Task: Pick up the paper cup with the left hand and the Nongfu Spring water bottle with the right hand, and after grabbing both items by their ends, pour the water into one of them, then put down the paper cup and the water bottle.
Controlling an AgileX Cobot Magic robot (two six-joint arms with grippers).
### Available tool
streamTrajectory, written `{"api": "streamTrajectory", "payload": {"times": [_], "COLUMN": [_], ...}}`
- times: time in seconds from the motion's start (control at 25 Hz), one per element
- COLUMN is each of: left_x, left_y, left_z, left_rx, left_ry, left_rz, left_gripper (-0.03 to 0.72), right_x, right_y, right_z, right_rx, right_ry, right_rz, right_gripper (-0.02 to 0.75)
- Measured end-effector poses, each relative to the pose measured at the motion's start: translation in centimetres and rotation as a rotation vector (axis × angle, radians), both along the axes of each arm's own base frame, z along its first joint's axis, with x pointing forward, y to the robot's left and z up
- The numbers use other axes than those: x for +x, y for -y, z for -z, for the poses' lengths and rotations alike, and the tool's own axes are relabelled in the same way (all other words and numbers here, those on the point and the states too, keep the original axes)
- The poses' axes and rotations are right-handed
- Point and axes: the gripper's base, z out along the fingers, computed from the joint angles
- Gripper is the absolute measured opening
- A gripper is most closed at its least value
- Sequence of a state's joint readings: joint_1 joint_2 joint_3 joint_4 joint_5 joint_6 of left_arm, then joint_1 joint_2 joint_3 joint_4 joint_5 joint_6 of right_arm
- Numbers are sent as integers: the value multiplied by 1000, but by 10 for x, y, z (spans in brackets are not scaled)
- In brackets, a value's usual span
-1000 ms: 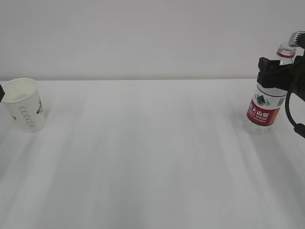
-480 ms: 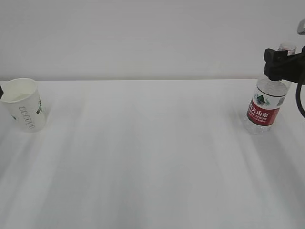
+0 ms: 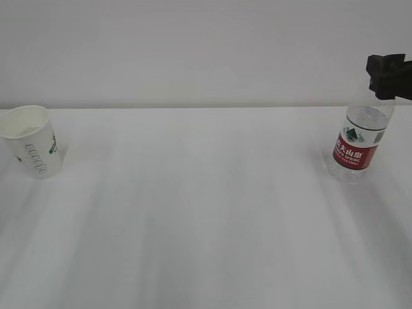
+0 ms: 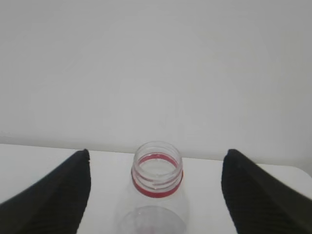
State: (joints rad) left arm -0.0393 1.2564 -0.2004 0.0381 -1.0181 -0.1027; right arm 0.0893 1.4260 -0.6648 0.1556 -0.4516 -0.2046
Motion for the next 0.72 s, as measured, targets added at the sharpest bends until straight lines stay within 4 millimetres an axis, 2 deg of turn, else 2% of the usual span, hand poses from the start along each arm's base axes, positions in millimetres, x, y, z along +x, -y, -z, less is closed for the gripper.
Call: {"api": "streamTrajectory", "payload": {"times": [0.44, 0.72], "left_x": [-25, -32], "left_y": [-2, -3], "left_z": [-25, -39], "left_rx": [3, 7], "left_ry": [15, -13], "left_rz": [-9, -14], "left_gripper": [587, 587], "right_x": [-23, -38], "right_y": [-1, 0], "right_z": [-21, -35], "right_rx": [-12, -13], "right_ry": [-62, -67], "right_rz": [-31, -46], "right_gripper": [619, 610]}}
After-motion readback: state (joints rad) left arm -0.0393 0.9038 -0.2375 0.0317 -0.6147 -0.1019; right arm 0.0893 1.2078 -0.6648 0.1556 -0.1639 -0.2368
